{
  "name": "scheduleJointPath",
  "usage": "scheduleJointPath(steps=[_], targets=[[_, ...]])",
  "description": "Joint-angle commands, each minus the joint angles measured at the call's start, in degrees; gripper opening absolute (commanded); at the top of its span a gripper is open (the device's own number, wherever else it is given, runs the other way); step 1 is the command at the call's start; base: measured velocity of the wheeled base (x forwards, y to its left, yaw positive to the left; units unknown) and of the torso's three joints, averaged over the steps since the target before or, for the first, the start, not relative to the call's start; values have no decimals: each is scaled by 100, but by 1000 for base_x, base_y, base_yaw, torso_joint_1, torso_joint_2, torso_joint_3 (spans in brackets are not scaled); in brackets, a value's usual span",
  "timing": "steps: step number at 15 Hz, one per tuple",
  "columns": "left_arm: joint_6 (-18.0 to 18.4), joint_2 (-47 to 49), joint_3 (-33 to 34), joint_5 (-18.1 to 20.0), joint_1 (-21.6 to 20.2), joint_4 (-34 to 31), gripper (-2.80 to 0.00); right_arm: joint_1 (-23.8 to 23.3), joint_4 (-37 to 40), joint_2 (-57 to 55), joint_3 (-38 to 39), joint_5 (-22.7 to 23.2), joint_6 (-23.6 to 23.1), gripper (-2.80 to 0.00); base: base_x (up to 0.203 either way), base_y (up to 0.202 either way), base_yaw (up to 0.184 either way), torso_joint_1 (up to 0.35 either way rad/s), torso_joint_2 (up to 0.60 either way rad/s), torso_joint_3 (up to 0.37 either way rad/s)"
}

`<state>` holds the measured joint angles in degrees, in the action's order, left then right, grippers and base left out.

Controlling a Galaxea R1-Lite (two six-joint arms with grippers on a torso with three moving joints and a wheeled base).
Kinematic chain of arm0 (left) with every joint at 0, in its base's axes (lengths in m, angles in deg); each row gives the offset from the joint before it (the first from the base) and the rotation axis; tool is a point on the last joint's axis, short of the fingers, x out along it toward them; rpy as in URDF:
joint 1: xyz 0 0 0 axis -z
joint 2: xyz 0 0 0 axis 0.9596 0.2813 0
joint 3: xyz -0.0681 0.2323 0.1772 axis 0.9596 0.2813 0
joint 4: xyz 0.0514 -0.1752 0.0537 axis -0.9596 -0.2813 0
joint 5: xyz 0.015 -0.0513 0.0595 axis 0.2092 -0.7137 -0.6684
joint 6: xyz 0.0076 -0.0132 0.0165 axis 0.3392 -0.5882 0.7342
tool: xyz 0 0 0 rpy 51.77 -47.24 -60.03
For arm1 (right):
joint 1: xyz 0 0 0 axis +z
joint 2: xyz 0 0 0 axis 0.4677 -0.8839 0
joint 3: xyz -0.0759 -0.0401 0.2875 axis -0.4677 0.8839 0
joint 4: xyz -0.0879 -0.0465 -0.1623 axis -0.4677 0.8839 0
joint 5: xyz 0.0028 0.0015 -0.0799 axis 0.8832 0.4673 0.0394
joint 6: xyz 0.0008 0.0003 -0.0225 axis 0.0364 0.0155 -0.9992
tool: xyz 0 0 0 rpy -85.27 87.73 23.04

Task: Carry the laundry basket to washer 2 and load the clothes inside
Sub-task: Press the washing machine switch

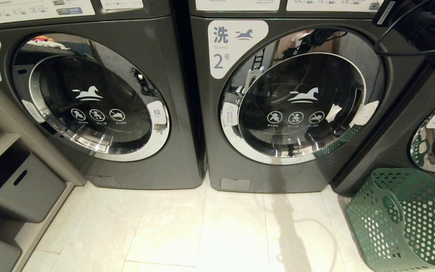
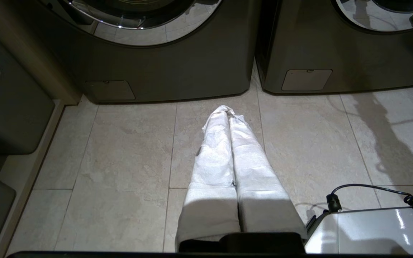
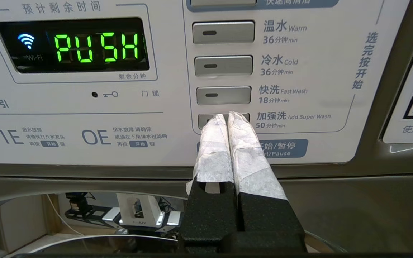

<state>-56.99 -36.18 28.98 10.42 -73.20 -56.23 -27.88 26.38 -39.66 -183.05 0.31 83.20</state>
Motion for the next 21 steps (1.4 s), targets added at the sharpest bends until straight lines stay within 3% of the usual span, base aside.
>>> scheduleJointPath(steps=[1, 4, 7, 12, 16, 21], targets=[[12, 5, -1, 2, 6, -2, -280, 0, -16, 84, 3, -6, 5, -280, 0, 0, 0, 0, 0, 0], [-1, 0, -10, 2, 4, -2, -280, 38, 151, 428, 230, 37, -12, -280, 0, 0, 0, 0, 0, 0], [-4, -2, -1, -6, 6, -2, -280, 154, 591, 1145, 1022, 76, -1, -280, 0, 0, 0, 0, 0, 0], [5, -2, -1, 2, 5, -2, -280, 627, 795, 2838, 3915, 409, -89, -280, 0, 0, 0, 0, 0, 0], [-13, -2, -1, -6, -2, -2, -280, 959, 787, 4237, 5990, 474, -425, -280, 0, 0, 0, 0, 0, 0], [13, 6, -1, 2, -2, -2, -280, 1011, 718, 4523, 6564, 466, -583, -280, 0, 0, 0, 0, 0, 0]])
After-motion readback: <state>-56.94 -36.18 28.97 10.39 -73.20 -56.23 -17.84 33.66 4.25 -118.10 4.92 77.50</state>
